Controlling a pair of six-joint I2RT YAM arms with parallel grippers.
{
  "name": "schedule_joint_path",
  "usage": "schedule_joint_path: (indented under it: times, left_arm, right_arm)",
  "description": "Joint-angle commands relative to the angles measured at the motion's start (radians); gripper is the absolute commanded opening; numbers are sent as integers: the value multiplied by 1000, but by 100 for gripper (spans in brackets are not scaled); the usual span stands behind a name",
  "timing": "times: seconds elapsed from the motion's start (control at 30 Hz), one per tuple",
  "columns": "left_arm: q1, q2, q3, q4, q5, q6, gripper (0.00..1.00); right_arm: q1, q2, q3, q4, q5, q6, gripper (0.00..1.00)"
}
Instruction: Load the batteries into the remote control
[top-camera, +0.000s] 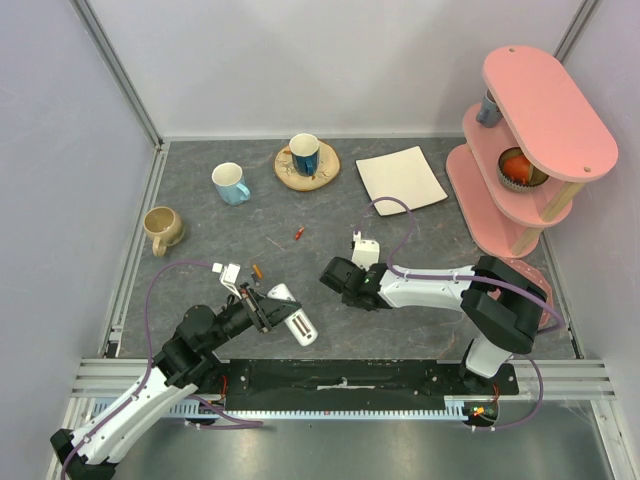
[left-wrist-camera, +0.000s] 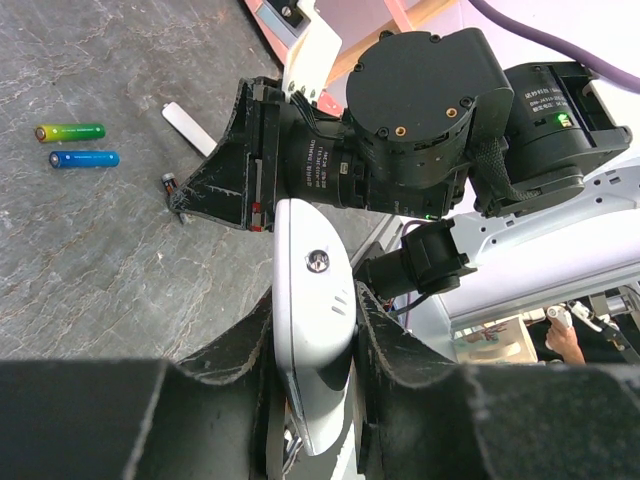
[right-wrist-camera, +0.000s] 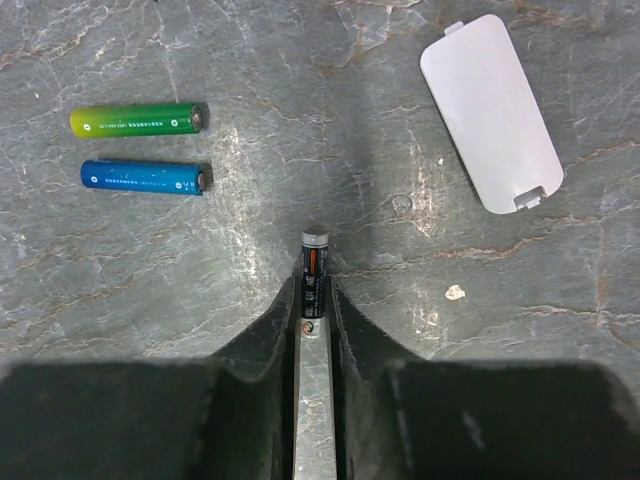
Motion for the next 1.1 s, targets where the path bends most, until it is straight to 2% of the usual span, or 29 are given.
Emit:
schedule_joint_path:
  times: [0.0, 0.07, 0.1, 0.23, 0.27, 0.37, 0.7, 0.8, 0.83, 1.03, 1.07]
  left_arm:
    - [4, -10, -120, 59, -12, -26, 2]
    - [4, -10, -120, 63, -15, -29, 2]
    - [4, -6, -118, 67, -15, -29, 2]
    - [4, 24, -117, 99, -8, -29, 2]
    - [4, 50, -117, 112, -8, -29, 2]
    - [4, 116, -113, 183, 1, -32, 2]
    - [4, 332, -92, 382, -15, -34, 2]
    - [4, 385, -86, 456, -31, -51, 2]
    - [4, 429, -86, 499, -39, -57, 2]
    - [4, 638, -52, 660, -41, -66, 2]
    - [4, 705, -51, 732, -39, -71, 2]
  right_arm:
    - [13, 28, -34, -44, -49, 5, 14]
    - [8, 8, -42, -50, -35, -22, 2]
    - [5, 2, -41, -50, -35, -51, 0]
    - [3, -9, -13, -43, -34, -280, 0]
    - [5, -16, -11, -36, -53, -392, 0]
    - [2, -51, -5, -39, -81, -511, 0]
    - [2, -272, -27, -35, -133, -699, 0]
    - [2, -357, -18, -35, -248, -775, 0]
    - [3, -392, -10, -39, -330, -794, 0]
    - [48, -499, 50, -139, -399, -872, 0]
    - [54, -509, 59, -151, -426, -875, 0]
